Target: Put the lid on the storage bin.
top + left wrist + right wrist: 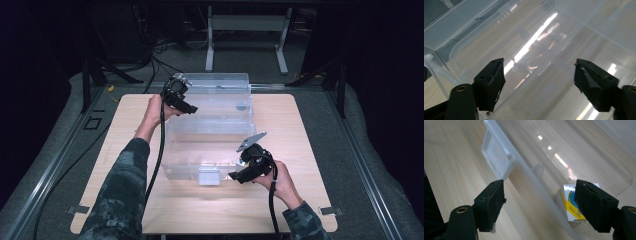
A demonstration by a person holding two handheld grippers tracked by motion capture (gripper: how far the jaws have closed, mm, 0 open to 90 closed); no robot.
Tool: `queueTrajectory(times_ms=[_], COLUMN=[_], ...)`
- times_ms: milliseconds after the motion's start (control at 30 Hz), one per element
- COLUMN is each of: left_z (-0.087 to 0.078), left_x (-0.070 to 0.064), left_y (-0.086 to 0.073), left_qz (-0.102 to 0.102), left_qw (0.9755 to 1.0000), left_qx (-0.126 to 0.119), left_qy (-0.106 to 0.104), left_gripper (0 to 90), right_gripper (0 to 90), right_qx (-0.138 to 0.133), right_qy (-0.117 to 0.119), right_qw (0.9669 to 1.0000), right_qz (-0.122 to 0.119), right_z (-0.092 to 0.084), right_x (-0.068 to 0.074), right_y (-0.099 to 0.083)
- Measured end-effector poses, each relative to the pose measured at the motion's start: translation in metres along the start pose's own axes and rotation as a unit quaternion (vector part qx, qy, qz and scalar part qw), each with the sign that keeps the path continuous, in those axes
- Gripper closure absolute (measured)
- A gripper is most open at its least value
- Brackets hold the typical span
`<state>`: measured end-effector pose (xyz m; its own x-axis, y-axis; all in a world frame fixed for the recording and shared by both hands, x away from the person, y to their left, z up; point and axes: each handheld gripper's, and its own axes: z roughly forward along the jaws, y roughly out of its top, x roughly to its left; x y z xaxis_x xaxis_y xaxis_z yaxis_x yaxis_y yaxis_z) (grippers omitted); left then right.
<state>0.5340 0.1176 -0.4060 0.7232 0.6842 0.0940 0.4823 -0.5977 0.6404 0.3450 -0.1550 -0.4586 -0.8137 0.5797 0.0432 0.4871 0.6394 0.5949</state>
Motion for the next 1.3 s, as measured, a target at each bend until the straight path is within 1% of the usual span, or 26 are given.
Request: queueTrajectory(times_ms=[67,100,133,200,233,267,333,367,400,433,467,600,667,767,833,867,967,1133,1200,1233,1300], left_z=[0.0,0.0,0.0,0.001,0.001,0.001,0.002,0.001,0.001,0.001,0.001,0.001,0.001,0.001,0.001,0.001,0.001,0.001,0.001,0.001,0.0], left_x=[0.0,0.0,0.0,0.0,0.0,-0.001,-0.001,-0.001,-0.003,-0.003,-0.004,-0.005,-0.006,-0.008,-0.009,-0.009,-0.008,-0.007,-0.007,-0.007,-0.006], left_y=[0.0,0.0,0.0,0.0,0.0,0.0,-0.001,-0.001,-0.001,-0.001,-0.001,-0.001,-0.001,-0.002,-0.003,-0.003,-0.004,-0.004,-0.004,-0.004,-0.004], left_qz=[-0.006,-0.008,-0.009,-0.007,-0.008,-0.008,-0.013,-0.011,-0.012,-0.009,-0.005,0.001,0.004,0.013,0.016,0.016,0.015,0.013,0.014,0.013,0.019], left_qw=[0.9999,0.9998,0.9997,0.9997,0.9997,0.9997,0.9996,0.9997,0.9996,0.9996,0.9996,0.9996,0.9995,0.9992,0.999,0.999,0.9992,0.9993,0.9993,0.9993,0.9993], left_qx=[-0.006,-0.007,-0.007,-0.008,-0.008,-0.009,-0.012,-0.011,-0.012,-0.012,-0.009,-0.007,-0.006,-0.008,-0.01,-0.011,-0.013,-0.016,-0.016,-0.015,-0.014], left_qy=[0.011,0.017,0.02,0.02,0.02,0.021,0.021,0.021,0.021,0.023,0.025,0.028,0.03,0.037,0.039,0.04,0.036,0.032,0.032,0.03,0.029], left_gripper=[34.4,37.4,39.9,41.5,42.0,42.4,43.8,45.4,46.6,47.5,48.3,50.3,51.5,53.8,54.7,55.0,55.1,55.1,55.5,55.6,55.9], right_gripper=[26.9,27.7,28.2,30.1,30.3,30.9,33.8,35.6,35.7,36.3,36.9,40.7,43.5,47.6,50.2,50.9,52.1,58.9,64.1,64.2,64.3], right_qx=[0.004,-0.013,0.011,0.013,0.02,0.012,0.018,0.022,0.022,0.028,0.027,0.022,0.02,0.018,0.012,0.011,0.011,0.003,0.0,-0.001,-0.003], right_qy=[-0.004,0.02,-0.007,-0.009,-0.007,-0.009,-0.012,-0.019,-0.02,-0.024,-0.024,-0.023,-0.029,-0.029,-0.021,-0.021,-0.003,-0.003,-0.014,-0.016,-0.012], right_qw=[1.0,0.9997,0.9999,0.9999,0.9998,0.9999,0.9998,0.9996,0.9995,0.9993,0.9993,0.9995,0.9994,0.9994,0.9997,0.9997,0.9999,0.9999,0.9998,0.9998,0.9998], right_qz=[0.001,0.003,-0.001,0.001,-0.003,-0.001,0.001,0.002,0.002,0.002,0.001,0.001,0.002,0.002,0.005,0.006,0.01,0.011,0.012,0.013,0.017], right_z=[0.002,0.006,0.005,0.008,0.007,0.009,0.011,0.012,0.013,0.013,0.014,0.015,0.016,0.019,0.02,0.02,0.022,0.027,0.027,0.027,0.027], right_x=[0.0,-0.002,0.0,0.0,0.0,0.0,0.001,0.001,0.001,0.002,0.002,0.004,0.004,0.004,0.004,0.005,0.004,0.004,0.004,0.003,0.003], right_y=[-0.001,-0.002,-0.001,-0.001,-0.001,-0.001,-0.001,-0.001,-0.001,-0.001,-0.001,-0.001,-0.001,-0.001,-0.001,-0.001,-0.001,-0.002,-0.002,-0.002,-0.003])
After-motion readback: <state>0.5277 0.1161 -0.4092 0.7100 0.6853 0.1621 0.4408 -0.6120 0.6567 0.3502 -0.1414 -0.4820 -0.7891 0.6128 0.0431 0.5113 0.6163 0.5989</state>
